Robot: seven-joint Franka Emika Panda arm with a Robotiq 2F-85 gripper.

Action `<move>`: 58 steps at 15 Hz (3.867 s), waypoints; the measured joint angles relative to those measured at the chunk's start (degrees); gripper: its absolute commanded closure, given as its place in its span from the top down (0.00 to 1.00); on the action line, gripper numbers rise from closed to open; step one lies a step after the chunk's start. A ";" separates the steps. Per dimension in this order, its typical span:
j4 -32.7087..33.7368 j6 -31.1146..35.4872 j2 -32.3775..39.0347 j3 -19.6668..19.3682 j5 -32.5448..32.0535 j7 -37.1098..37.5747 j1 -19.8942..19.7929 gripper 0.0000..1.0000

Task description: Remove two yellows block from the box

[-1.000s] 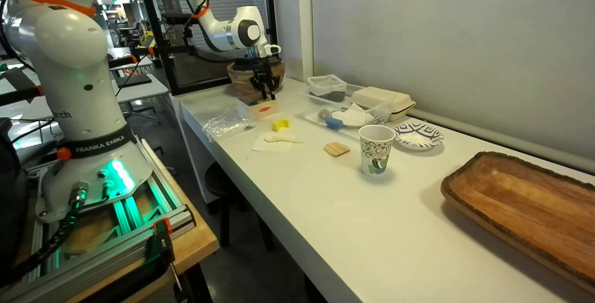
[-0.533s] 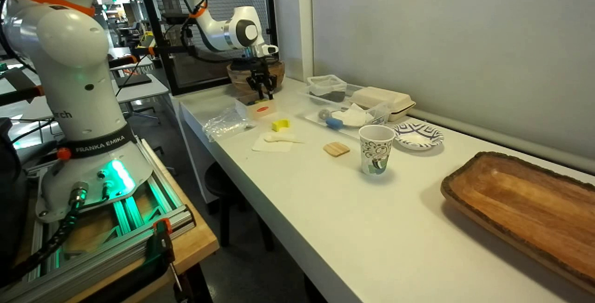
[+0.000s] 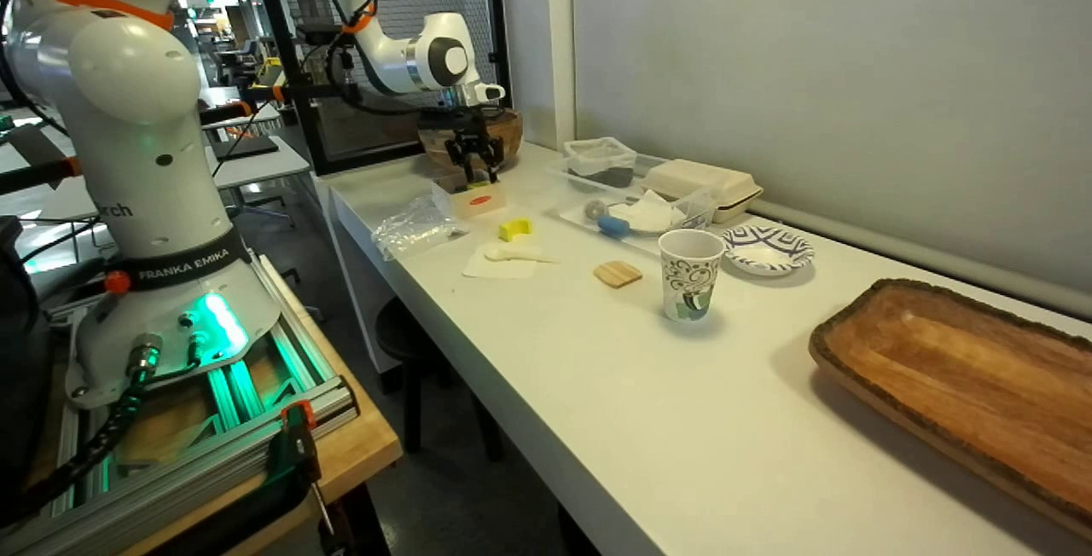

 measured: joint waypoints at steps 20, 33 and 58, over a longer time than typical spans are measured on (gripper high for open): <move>-0.90 0.00 -0.33 1.20 1.20 -0.05 -1.57 0.41; -0.90 0.00 -0.90 0.62 1.08 -0.06 -1.95 0.00; -2.91 -2.47 -12.73 1.56 8.29 2.55 -4.25 0.01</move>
